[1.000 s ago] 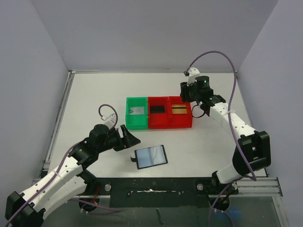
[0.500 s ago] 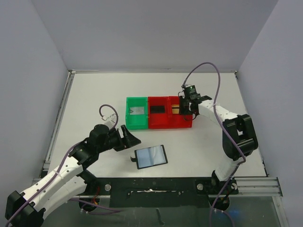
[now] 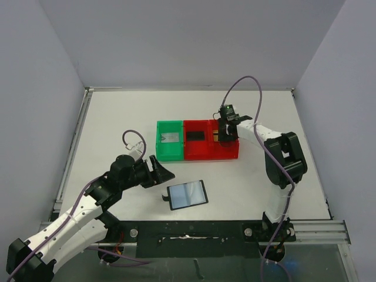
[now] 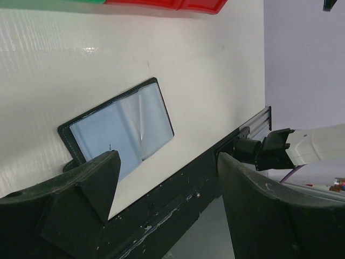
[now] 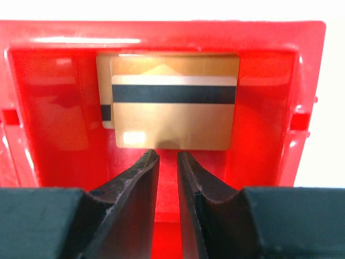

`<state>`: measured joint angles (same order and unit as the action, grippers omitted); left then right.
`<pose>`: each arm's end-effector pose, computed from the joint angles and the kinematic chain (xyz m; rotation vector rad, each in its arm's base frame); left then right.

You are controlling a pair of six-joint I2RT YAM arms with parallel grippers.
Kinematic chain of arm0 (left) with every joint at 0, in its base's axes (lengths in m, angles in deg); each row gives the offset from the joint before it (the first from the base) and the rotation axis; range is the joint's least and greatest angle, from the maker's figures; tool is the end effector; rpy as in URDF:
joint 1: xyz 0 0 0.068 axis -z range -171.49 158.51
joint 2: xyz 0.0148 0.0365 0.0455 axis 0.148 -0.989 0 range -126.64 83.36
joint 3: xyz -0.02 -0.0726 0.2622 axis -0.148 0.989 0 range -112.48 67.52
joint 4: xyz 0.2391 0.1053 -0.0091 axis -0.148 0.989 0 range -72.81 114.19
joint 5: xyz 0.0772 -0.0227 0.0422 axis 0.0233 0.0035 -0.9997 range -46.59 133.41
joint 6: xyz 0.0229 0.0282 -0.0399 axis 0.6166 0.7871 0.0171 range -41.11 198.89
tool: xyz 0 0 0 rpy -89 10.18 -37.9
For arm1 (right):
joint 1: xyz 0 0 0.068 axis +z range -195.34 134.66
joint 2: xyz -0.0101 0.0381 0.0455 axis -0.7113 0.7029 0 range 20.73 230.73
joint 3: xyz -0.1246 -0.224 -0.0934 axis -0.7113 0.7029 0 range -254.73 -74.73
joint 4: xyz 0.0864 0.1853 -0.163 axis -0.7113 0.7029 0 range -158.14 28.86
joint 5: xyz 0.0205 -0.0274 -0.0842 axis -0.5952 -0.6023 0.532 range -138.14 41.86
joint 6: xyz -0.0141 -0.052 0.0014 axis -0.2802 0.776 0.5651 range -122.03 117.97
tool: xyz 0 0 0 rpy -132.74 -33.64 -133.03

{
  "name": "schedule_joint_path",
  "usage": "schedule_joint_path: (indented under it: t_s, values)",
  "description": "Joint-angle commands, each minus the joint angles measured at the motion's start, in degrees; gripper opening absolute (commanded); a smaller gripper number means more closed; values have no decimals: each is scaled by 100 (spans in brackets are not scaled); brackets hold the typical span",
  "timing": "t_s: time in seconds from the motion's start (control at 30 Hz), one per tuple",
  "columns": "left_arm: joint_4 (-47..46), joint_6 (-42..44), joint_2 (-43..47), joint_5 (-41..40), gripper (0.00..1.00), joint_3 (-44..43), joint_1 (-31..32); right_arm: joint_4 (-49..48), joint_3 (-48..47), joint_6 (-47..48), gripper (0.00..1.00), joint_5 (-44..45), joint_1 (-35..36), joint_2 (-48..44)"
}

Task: Take the credit cards out of the card holder

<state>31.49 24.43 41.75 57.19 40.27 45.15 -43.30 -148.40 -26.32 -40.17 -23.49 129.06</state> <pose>0.1314 -0.1084 0.2341 -0.1924 2.2862 -1.1626 0.3677 0.1422 0.1799 0.1046 2.5951 0.1109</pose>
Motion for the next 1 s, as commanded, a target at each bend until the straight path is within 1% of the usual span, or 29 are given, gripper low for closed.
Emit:
schedule_joint_path:
  t_s: [0.0, 0.4, 0.8, 0.97]
  values:
    - [-234, -1, 82, 55, 71, 0, -30, -56, -342, -5, 22, 248, -1, 131]
    - [-242, -4, 94, 26, 71, 16, -29, -48, -178, -80, 23, 267, 52, -184]
    - [-262, -17, 73, 46, 71, 10, -27, -246, -113, -181, 23, 231, 57, 100]
    - [-264, -21, 61, 50, 71, 0, -32, -330, -179, -174, 23, 390, 65, 210]
